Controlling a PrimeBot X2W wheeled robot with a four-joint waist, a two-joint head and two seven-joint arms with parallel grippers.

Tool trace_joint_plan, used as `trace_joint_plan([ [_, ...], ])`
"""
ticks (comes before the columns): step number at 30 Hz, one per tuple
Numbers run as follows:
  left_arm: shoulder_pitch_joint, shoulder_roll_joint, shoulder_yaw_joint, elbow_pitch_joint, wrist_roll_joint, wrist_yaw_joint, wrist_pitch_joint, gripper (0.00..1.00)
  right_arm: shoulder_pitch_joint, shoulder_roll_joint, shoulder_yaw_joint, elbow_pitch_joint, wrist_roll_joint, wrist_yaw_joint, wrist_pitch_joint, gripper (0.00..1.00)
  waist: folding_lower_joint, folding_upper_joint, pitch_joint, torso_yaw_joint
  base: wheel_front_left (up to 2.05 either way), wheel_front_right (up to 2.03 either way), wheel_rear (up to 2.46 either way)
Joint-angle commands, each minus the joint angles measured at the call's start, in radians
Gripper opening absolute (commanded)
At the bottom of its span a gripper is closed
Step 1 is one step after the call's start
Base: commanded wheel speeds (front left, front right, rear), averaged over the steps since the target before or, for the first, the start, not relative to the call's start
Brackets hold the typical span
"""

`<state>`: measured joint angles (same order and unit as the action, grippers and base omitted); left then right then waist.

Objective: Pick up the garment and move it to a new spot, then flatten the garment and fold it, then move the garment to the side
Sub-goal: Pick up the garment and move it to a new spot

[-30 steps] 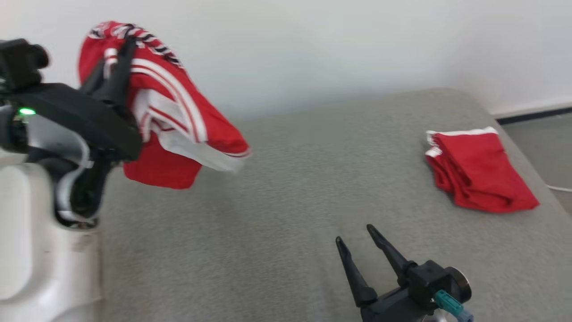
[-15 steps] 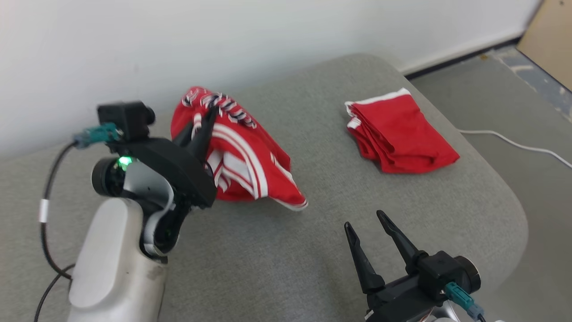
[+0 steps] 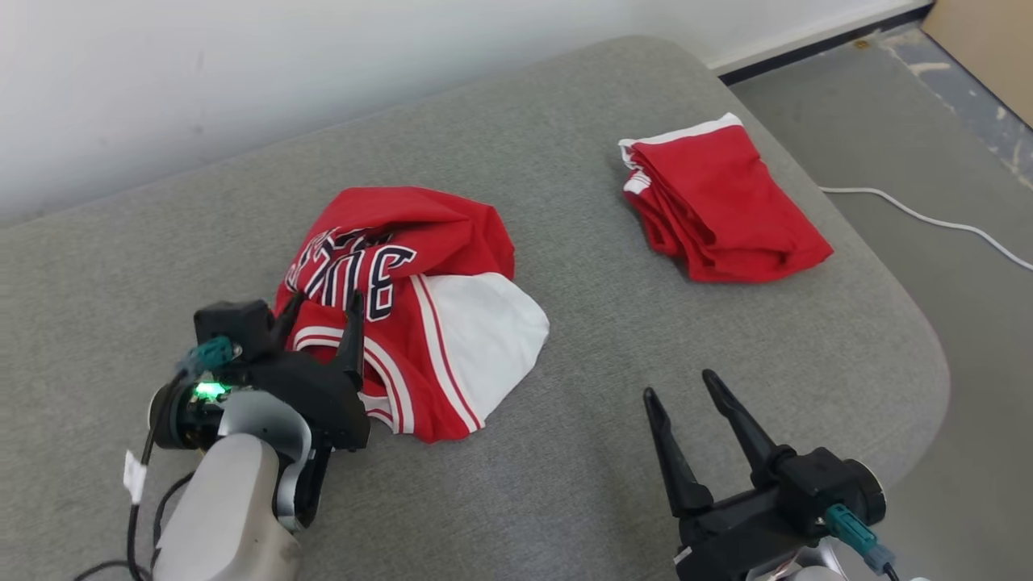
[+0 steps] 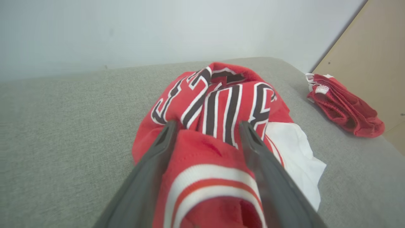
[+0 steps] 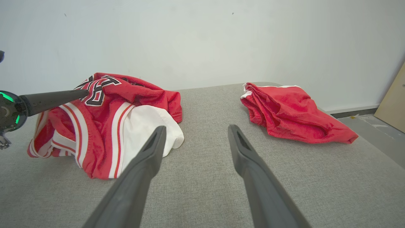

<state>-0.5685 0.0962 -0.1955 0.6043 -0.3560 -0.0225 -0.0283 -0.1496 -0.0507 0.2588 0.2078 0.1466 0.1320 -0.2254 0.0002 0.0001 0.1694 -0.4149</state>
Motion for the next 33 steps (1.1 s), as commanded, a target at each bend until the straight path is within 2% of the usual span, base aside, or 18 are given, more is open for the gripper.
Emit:
trace_joint_plan([
  [1,0.012,-0.005,0.007,-0.002,-0.002,0.003,-0.041,1.00,0.011,0.000,-0.009,0.002,0.002,-0.003,-0.002,1.00,-0.0002,-0.0001,-0.036,0.049,0.00,0.00,0.00],
  [5,0.057,-0.014,0.022,-0.015,-0.016,0.012,-0.163,1.00,0.025,0.000,-0.045,0.003,-0.007,-0.003,-0.002,1.00,-0.0002,-0.0001,-0.075,0.099,0.00,0.00,0.00],
  [10,0.146,-0.021,0.060,-0.071,-0.056,0.003,-0.222,1.00,0.049,0.000,-0.094,-0.003,-0.023,-0.003,0.009,1.00,-0.0002,-0.0001,-0.126,0.165,0.00,0.00,0.00],
  [15,0.270,-0.010,0.108,-0.198,-0.045,0.008,-0.237,1.00,0.077,0.000,-0.130,-0.013,-0.028,-0.003,0.014,1.00,-0.0002,-0.0001,-0.161,0.232,0.00,0.00,0.00],
  [23,0.535,-0.012,0.223,-0.467,0.048,0.013,-0.236,1.00,0.104,0.000,-0.157,0.012,-0.038,-0.003,0.012,1.00,-0.0002,-0.0001,-0.196,0.300,0.00,0.00,0.00],
  [28,0.652,-0.018,0.265,-0.520,0.092,0.014,-0.236,1.00,0.116,0.000,-0.166,0.032,-0.045,-0.003,0.009,1.00,-0.0002,-0.0001,-0.213,0.323,0.00,0.00,0.00],
  [33,0.700,-0.026,0.282,-0.536,0.108,0.006,-0.236,1.00,0.131,0.000,-0.171,0.049,-0.046,-0.003,0.008,1.00,-0.0002,-0.0001,-0.224,0.336,0.00,0.00,0.00],
])
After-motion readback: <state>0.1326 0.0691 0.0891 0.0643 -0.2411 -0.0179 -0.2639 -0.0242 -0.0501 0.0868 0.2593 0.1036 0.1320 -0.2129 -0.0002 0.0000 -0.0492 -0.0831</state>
